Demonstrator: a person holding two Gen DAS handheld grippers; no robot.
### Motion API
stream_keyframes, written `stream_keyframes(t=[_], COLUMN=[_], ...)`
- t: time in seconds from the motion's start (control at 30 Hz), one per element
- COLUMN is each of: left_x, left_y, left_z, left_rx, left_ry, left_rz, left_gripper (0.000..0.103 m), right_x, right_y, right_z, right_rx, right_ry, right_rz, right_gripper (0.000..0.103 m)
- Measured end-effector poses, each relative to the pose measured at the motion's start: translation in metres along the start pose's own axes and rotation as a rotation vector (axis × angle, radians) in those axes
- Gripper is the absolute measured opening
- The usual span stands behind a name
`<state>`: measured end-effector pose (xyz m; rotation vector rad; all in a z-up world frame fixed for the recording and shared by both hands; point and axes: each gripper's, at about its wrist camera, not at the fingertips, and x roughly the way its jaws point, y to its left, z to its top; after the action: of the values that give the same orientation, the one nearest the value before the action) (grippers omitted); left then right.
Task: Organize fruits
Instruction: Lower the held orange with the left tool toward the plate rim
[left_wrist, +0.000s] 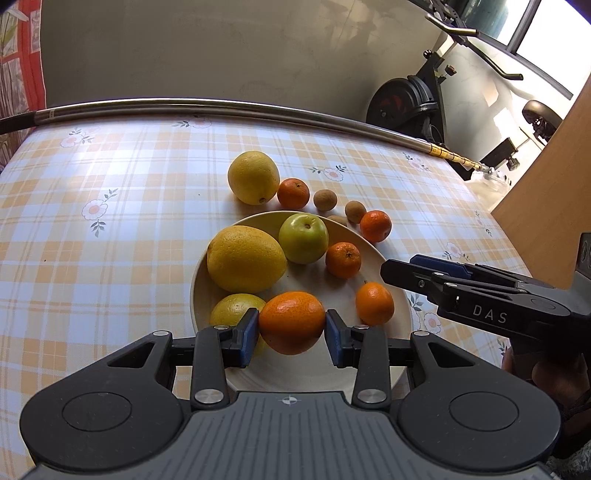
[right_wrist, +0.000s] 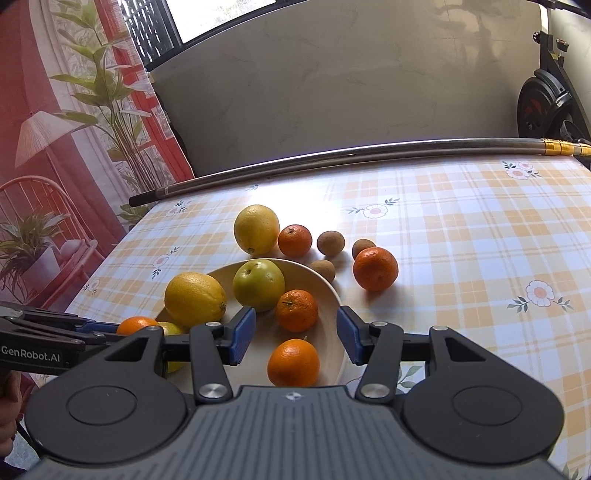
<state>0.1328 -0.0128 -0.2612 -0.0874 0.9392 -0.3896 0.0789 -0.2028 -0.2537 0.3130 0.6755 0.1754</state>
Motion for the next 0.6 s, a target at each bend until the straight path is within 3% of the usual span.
stream_keyframes(t=[0.33, 0.6], left_x=[0.003, 0.011], left_y=[0.0, 0.003], left_z=[-0.017, -0.019], left_rx=[-0.018, -0.015], left_ry=[0.03, 0.066], left_rz=[-0.003, 0.04], left_gripper=[0.04, 0.04], right_x=[-0.008, -0.01], right_y=[-0.002, -0.005], right_z=[-0.013, -0.014], right_rx=[0.03, 0.042], right_ry=[-0.011, -0.015], right_rz=[0.015, 0.016], right_gripper=[0.053, 0.053])
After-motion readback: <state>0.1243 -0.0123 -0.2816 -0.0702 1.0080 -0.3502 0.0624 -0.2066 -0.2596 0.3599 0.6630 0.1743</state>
